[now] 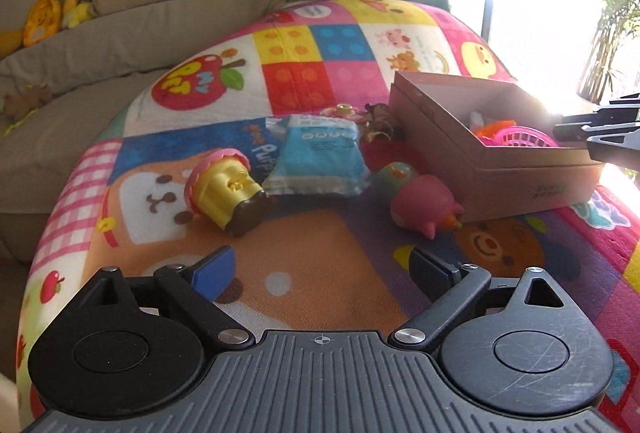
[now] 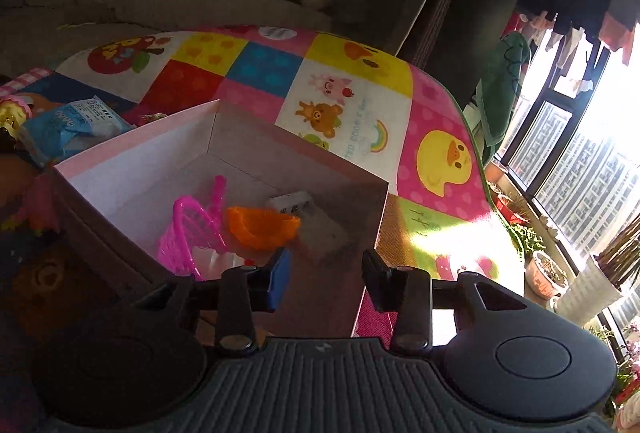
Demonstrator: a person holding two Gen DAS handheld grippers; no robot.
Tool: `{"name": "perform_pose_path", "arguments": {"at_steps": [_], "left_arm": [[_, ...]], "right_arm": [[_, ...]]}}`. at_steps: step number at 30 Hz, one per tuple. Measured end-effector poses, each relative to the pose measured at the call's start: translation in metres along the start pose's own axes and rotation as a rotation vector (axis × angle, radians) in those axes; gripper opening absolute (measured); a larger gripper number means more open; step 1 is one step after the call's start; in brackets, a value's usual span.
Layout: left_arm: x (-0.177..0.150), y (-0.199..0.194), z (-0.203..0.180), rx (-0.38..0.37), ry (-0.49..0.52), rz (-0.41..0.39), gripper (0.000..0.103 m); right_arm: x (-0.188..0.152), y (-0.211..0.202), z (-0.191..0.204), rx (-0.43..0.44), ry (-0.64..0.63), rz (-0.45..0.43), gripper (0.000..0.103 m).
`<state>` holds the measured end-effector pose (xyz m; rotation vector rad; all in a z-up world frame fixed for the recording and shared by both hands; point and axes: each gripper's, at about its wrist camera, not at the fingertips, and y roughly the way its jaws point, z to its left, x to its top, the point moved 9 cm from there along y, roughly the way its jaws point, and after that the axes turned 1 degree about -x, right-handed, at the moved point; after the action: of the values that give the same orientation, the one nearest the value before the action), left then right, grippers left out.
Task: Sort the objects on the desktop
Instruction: 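Carry the orange toy into the pink box and release it, then move the right gripper back toward the pink pig toy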
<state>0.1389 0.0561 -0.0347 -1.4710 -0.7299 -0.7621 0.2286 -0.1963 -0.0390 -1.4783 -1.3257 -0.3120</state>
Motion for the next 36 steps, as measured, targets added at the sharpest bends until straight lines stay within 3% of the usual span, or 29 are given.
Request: {"name": "perform_pose_path", "arguments": {"at_steps": [2,6,10,13,15,19,23,24,27,32,34,36], "left_arm": [[0.0,-0.003,0.002,0.014,-0.002,-0.01,0.099],[-0.001,-0.006,0.019,0.104,-0.035,-0.019,0.1],[-0.001,-0.007,0.047,0.2,-0.127,-0.023,0.101],[-0.006,-0.008,0.069,0.234,-0.22,-0.021,0.101],[-0.008,-0.01,0.077,0.232,-0.271,-0.029,0.101],[-0.01,-0.015,0.087,0.244,-0.336,-0.069,0.101],[-0.012,-0.016,0.092,0.244,-0.376,-0.076,0.101],[-0.012,-0.016,0.092,0.243,-0.376,-0.076,0.101],[-0.012,-0.017,0.09,0.24,-0.363,-0.078,0.101],[-0.009,-0.014,0.081,0.214,-0.311,-0.069,0.101],[-0.006,-0.01,0.074,0.185,-0.271,-0.055,0.101],[-0.001,-0.004,0.068,0.153,-0.246,-0.037,0.102]], "right_arm": [[0.003,-0.005,0.009,-0.004,-0.053,-0.006,0.011],[0.019,-0.026,0.016,0.033,0.042,-0.04,0.017],[0.043,-0.06,0.057,0.151,0.052,-0.136,0.041],[0.051,-0.066,0.108,0.228,-0.003,-0.159,0.048],[0.053,-0.059,0.143,0.237,-0.073,-0.16,0.049],[0.063,-0.019,0.185,0.124,-0.181,-0.133,0.049],[0.067,0.015,0.202,0.014,-0.263,-0.107,0.049],[0.065,0.022,0.203,0.018,-0.263,-0.081,0.049],[0.056,0.02,0.201,0.056,-0.241,-0.033,0.034],[0.028,-0.035,0.196,0.212,-0.219,-0.023,0.033],[0.011,-0.05,0.182,0.214,-0.193,-0.008,0.033],[-0.005,-0.056,0.158,0.161,-0.147,0.011,0.033]]}}
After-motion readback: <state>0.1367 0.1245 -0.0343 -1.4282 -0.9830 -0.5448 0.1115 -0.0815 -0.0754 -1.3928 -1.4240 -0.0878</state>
